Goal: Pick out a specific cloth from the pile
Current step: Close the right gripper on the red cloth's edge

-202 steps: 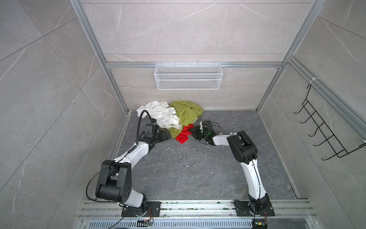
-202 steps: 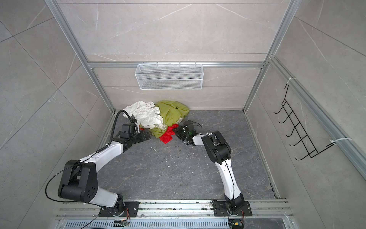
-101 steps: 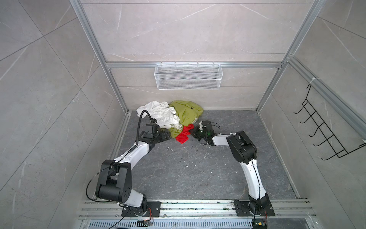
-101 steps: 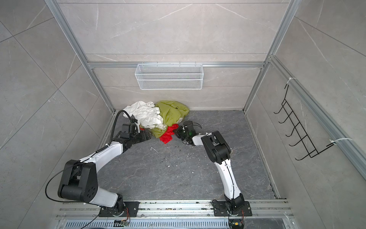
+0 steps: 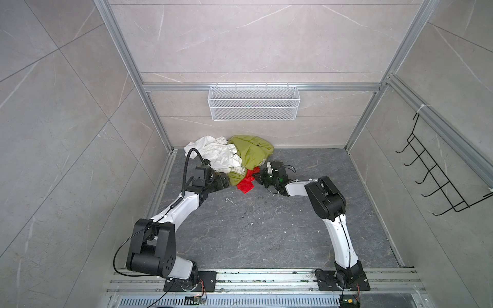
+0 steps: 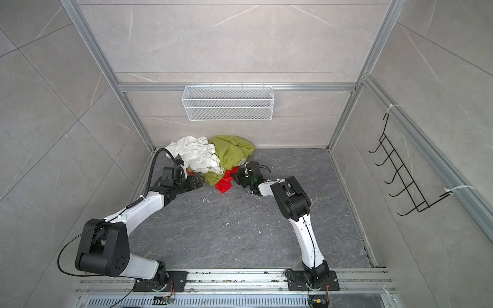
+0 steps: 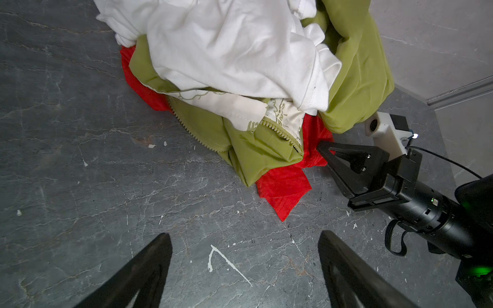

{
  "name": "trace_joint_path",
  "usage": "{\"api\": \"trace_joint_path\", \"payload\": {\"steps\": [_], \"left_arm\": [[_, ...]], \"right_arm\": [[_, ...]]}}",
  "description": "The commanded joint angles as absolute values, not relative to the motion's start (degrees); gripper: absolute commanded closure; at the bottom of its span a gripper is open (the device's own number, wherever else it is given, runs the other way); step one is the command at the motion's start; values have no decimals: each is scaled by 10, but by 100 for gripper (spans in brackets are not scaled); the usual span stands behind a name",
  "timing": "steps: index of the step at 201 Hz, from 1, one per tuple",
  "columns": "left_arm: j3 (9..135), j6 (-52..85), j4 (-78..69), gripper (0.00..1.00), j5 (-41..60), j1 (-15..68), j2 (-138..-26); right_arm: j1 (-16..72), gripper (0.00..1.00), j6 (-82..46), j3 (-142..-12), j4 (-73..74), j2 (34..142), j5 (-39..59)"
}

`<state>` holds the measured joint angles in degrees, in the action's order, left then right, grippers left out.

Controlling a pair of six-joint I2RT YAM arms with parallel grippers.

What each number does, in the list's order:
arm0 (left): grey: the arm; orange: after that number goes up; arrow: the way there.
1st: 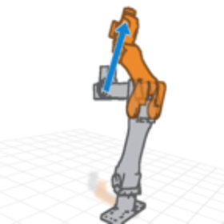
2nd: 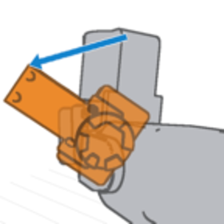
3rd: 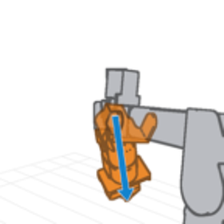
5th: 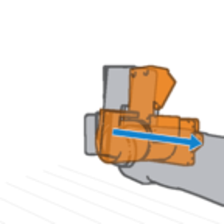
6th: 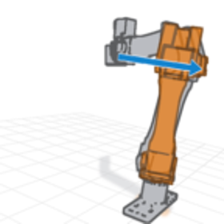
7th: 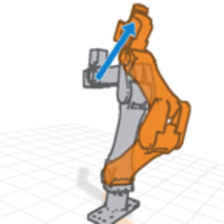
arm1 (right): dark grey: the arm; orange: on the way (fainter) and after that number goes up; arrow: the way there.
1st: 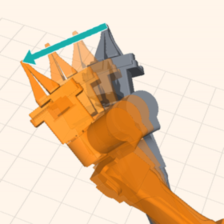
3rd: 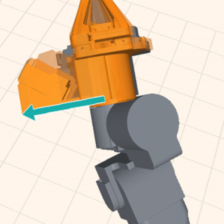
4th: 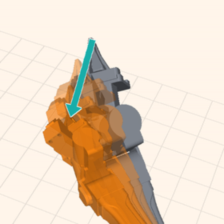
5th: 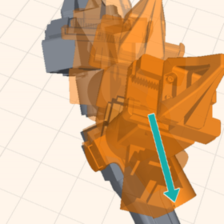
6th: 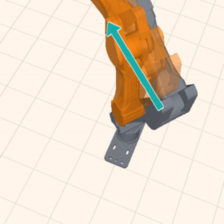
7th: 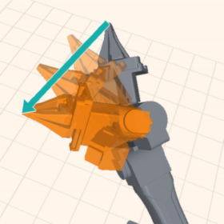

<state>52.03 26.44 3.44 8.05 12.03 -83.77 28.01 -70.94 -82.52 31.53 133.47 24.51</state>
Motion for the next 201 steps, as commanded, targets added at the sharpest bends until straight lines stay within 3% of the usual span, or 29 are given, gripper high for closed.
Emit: {"api": "trace_joint_path", "payload": {"steps": [1, 201], "left_arm": [[520, 274, 26, 11, 86, 124, -822], [519, 272, 29, 11, 77, 124, -798]], "right_arm": [[288, 100, -689, -836, 312, 1290, 250], [301, 100, -575, -891, 209, 1202, 242]]}}
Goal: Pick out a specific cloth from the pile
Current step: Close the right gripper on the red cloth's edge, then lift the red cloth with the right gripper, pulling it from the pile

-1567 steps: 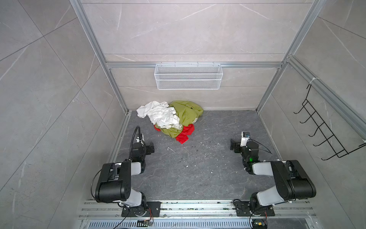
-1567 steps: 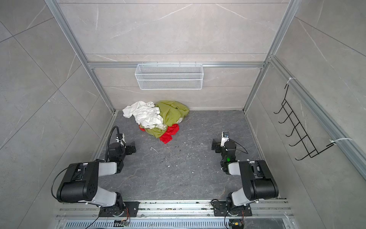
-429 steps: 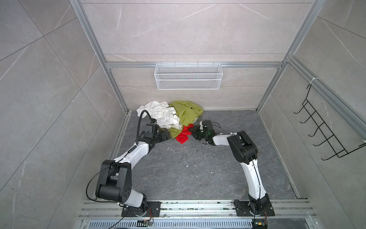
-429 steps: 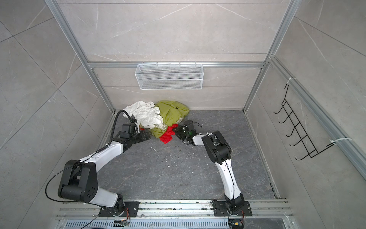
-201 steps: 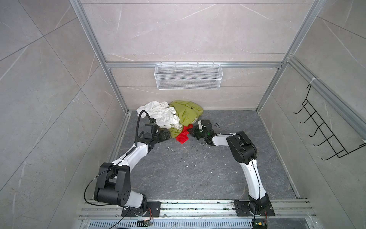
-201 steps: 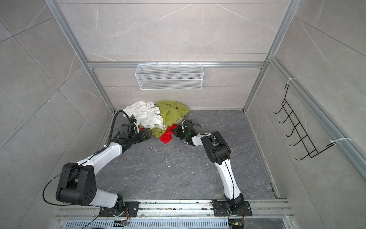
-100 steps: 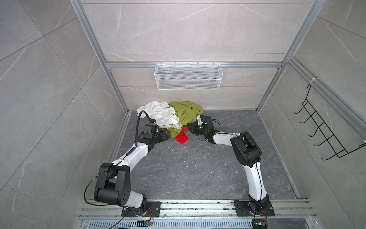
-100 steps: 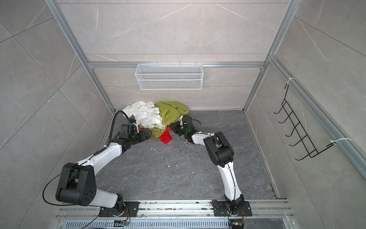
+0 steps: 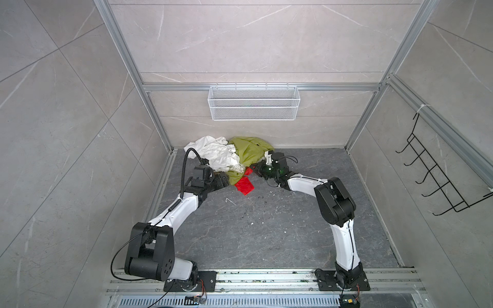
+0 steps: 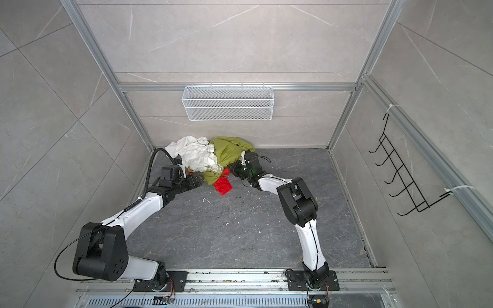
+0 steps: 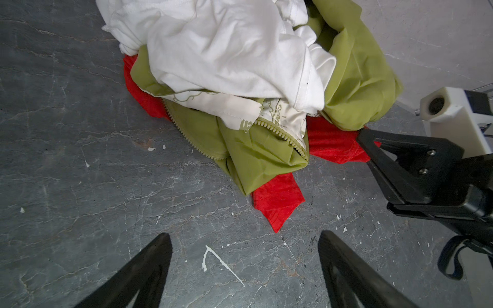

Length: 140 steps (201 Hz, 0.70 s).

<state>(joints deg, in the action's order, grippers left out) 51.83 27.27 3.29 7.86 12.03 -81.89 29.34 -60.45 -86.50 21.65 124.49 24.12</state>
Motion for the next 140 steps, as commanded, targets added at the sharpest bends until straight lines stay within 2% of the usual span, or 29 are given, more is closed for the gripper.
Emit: {"api": "trace_joint_path", "payload": {"steps": [1, 140], "left_arm": [[519, 272, 28, 11, 77, 123, -797], [519, 268, 32, 11, 74, 124, -784]], "right_arm": [[301, 100, -575, -891, 209, 1201, 242], [316, 100, -540, -916, 172, 1153, 235]]}}
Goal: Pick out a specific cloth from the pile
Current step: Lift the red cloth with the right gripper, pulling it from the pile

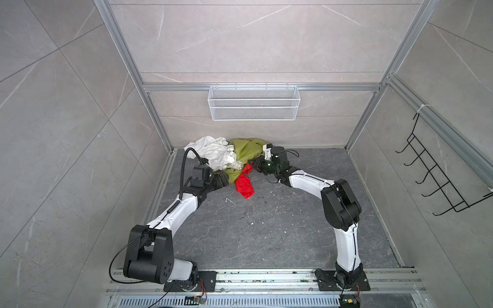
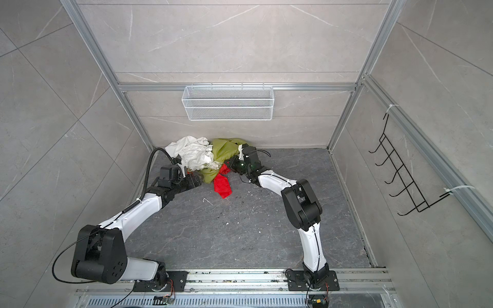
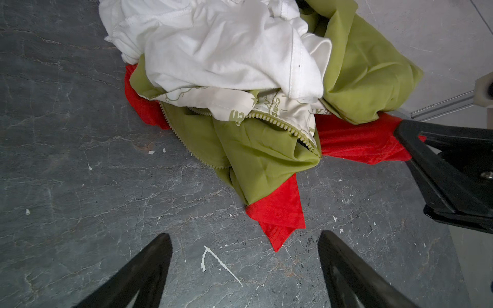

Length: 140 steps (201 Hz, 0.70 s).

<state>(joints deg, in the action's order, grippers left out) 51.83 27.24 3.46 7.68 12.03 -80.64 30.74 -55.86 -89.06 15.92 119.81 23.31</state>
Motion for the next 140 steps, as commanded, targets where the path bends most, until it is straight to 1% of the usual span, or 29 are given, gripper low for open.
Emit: {"api": "trace_joint_path", "payload": {"steps": [1, 140], "left_arm": [[519, 268, 32, 11, 74, 124, -784], [515, 269, 28, 11, 70, 124, -779]], "right_arm": [[316, 100, -540, -917, 172, 1153, 235], [327, 100, -517, -919, 168, 1121, 227]]}}
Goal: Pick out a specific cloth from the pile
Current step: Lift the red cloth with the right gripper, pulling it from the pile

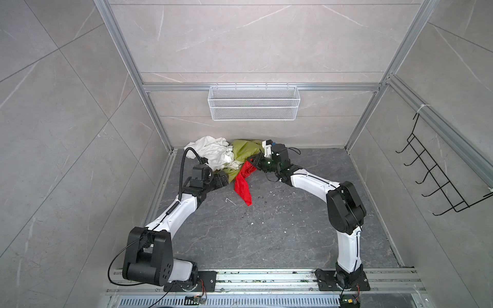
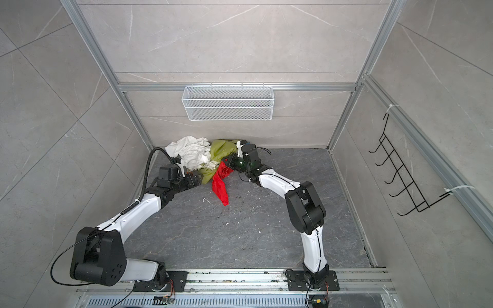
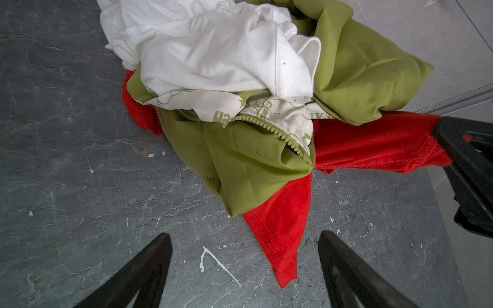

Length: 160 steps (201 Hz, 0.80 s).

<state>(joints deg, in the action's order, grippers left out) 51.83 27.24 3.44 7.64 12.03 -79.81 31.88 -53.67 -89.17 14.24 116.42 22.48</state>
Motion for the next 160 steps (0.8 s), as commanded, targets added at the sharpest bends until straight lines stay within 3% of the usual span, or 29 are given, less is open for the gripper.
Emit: {"api": "trace_joint_path", "payload": {"steps": [1, 160], "left_arm": [[515, 269, 28, 11, 70, 123, -779], [514, 269, 36, 11, 64, 124, -757]], "right_arm": [[327, 100, -517, -919, 168, 1120, 227], [328, 100, -502, -970, 153, 1123, 223]]}}
